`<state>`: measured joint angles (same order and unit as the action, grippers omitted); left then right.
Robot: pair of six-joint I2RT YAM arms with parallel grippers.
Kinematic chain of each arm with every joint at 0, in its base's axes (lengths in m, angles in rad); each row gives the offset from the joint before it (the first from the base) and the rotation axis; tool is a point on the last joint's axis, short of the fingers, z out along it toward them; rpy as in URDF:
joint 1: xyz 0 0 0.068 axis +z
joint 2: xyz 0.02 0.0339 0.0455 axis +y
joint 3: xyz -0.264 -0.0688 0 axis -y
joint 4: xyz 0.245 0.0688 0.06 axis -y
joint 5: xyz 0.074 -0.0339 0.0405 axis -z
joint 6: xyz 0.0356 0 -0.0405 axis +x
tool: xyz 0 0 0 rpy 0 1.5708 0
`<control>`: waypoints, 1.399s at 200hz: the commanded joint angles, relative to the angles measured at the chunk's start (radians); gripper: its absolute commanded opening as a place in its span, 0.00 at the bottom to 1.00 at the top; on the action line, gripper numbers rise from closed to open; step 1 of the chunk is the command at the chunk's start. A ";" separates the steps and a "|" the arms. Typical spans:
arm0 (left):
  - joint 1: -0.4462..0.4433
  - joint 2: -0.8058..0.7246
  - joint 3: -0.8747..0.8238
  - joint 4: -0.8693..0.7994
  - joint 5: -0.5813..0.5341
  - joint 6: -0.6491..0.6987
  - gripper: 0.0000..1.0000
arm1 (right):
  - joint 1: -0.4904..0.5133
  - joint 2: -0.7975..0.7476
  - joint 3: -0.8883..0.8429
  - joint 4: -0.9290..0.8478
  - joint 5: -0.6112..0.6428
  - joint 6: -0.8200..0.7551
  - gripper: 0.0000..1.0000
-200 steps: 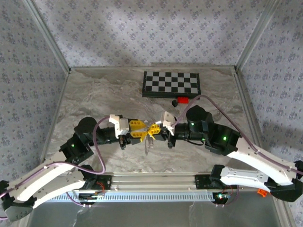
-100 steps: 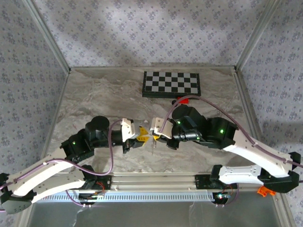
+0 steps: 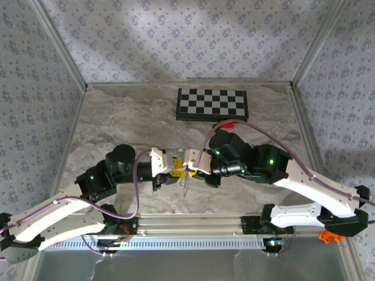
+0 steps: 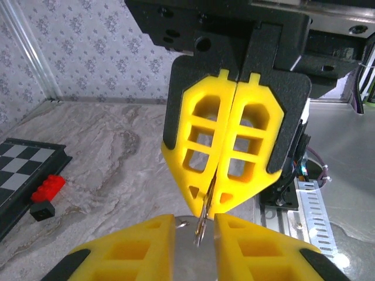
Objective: Put the keys on the keyring
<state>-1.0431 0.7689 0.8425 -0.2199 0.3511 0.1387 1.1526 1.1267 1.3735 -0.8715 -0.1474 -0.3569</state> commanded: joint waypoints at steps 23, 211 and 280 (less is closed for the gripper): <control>-0.008 0.007 -0.004 0.044 0.013 0.017 0.20 | 0.007 0.003 0.032 0.025 -0.046 -0.016 0.00; -0.012 -0.027 -0.059 0.228 0.021 -0.035 0.00 | 0.007 -0.048 -0.033 0.117 -0.025 -0.006 0.05; -0.012 -0.070 -0.101 0.442 0.078 -0.080 0.00 | 0.008 -0.151 -0.134 0.322 -0.004 0.035 0.23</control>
<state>-1.0542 0.7212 0.7364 0.0757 0.3801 0.0845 1.1545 1.0092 1.2663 -0.6628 -0.1642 -0.3477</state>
